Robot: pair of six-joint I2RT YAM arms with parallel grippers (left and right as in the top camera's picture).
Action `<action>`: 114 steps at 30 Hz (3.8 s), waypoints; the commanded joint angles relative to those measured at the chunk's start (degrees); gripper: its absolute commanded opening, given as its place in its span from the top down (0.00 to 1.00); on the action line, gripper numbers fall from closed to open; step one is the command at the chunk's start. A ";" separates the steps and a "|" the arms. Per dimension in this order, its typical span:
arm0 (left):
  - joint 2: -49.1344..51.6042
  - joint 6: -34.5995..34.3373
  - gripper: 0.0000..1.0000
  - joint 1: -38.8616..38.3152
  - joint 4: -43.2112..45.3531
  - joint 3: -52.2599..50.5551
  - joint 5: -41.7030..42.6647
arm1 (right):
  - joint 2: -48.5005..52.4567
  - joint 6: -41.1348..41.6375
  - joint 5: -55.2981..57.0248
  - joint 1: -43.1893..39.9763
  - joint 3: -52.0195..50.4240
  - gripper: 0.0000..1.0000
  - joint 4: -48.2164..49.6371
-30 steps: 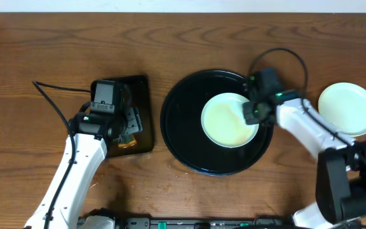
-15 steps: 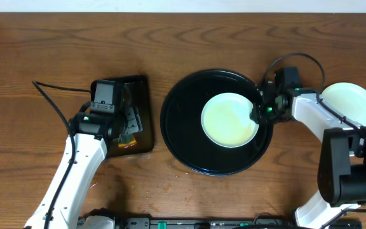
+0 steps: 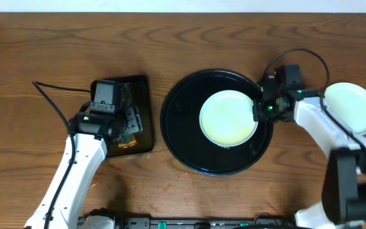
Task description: Clean dirty plates on tray and stack at the side
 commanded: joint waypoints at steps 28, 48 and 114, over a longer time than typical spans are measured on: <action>-0.09 1.01 0.14 0.24 -0.17 1.09 -0.09 | -20.44 -3.58 67.80 45.94 0.26 0.99 -1.16; -0.09 1.03 0.13 0.24 -0.17 1.09 -0.07 | -20.44 -14.01 85.57 58.12 0.26 0.99 1.53; -0.09 1.01 0.13 0.24 -0.17 1.09 -0.09 | -26.45 -29.77 82.44 54.58 0.24 0.99 5.14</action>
